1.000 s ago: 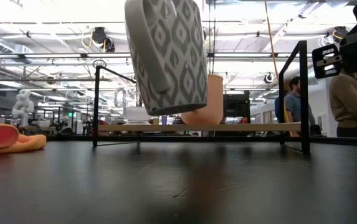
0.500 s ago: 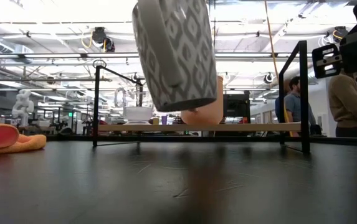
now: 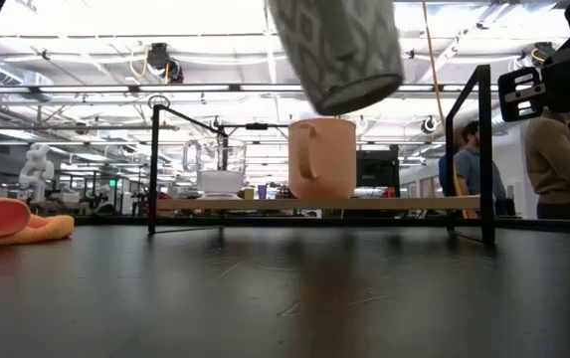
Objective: Stack small to large cups/mugs on shelf
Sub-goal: Put the gray patterned mug on the shelf
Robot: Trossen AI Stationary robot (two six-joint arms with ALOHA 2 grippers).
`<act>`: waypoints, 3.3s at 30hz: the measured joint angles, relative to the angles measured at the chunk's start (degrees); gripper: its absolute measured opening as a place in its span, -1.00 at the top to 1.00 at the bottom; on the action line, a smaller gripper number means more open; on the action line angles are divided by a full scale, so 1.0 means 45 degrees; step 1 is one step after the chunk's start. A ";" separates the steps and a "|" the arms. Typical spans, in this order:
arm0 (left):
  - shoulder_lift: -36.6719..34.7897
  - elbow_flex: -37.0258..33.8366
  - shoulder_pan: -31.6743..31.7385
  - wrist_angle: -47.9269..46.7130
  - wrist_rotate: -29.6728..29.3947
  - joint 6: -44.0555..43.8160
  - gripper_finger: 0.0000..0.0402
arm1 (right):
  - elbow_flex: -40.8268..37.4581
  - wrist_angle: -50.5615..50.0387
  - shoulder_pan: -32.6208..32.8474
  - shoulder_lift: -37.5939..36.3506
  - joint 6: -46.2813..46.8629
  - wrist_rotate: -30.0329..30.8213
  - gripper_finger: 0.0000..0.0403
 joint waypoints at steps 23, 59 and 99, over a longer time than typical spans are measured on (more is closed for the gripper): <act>0.3182 0.3404 0.0645 -0.1958 0.0422 0.0873 0.90 | 0.0000 -0.0141 0.0000 0.0003 0.0035 -0.0004 1.00; 0.3149 0.4322 0.0820 -0.2245 0.1154 0.1245 0.91 | 0.0000 -0.0182 0.0000 0.0006 0.0093 -0.0004 1.00; 0.5116 0.4199 -0.0234 -0.2634 -0.0143 0.0760 0.91 | 0.0000 -0.0304 0.0000 0.0030 0.0142 -0.0004 1.00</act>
